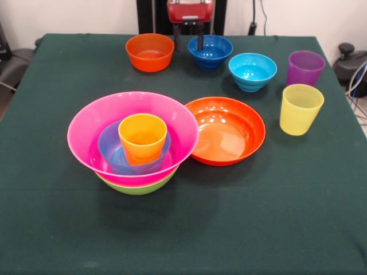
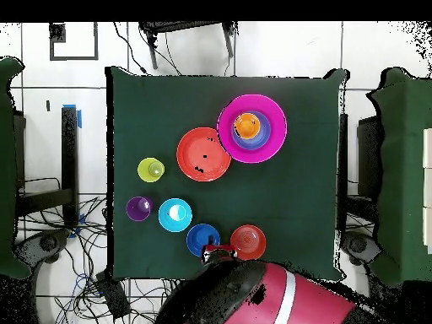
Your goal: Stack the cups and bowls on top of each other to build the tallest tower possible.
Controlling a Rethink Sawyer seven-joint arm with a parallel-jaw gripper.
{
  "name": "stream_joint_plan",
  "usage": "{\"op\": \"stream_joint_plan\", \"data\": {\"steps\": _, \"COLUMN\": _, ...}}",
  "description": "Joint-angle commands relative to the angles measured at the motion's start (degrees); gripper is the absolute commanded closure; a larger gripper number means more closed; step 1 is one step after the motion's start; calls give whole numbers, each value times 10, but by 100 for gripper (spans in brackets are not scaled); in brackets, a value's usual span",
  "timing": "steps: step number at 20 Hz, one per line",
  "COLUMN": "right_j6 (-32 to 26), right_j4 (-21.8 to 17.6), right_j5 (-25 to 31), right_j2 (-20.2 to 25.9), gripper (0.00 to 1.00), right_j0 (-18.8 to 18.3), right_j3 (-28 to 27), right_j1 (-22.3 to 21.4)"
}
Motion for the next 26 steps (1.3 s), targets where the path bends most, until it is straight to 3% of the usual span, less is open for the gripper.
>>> {"op": "stream_joint_plan", "data": {"steps": 1, "right_j6": 59, "right_j4": -21, "right_j5": 79, "right_j2": 59, "gripper": 0, "right_j0": -2, "right_j3": -95, "right_j1": 25}}
{"op": "stream_joint_plan", "data": {"steps": 7, "right_j6": 62, "right_j4": -28, "right_j5": 87, "right_j2": 61, "gripper": 0, "right_j0": -5, "right_j3": -86, "right_j1": 10}}
{"op": "stream_joint_plan", "data": {"steps": 14, "right_j6": 66, "right_j4": -12, "right_j5": 10, "right_j2": 30, "gripper": 0, "right_j0": 22, "right_j3": -87, "right_j1": 28}}
{"op": "stream_joint_plan", "data": {"steps": 26, "right_j6": 72, "right_j4": 0, "right_j5": 20, "right_j2": 27, "gripper": 0, "right_j0": 39, "right_j3": -79, "right_j1": 17}}
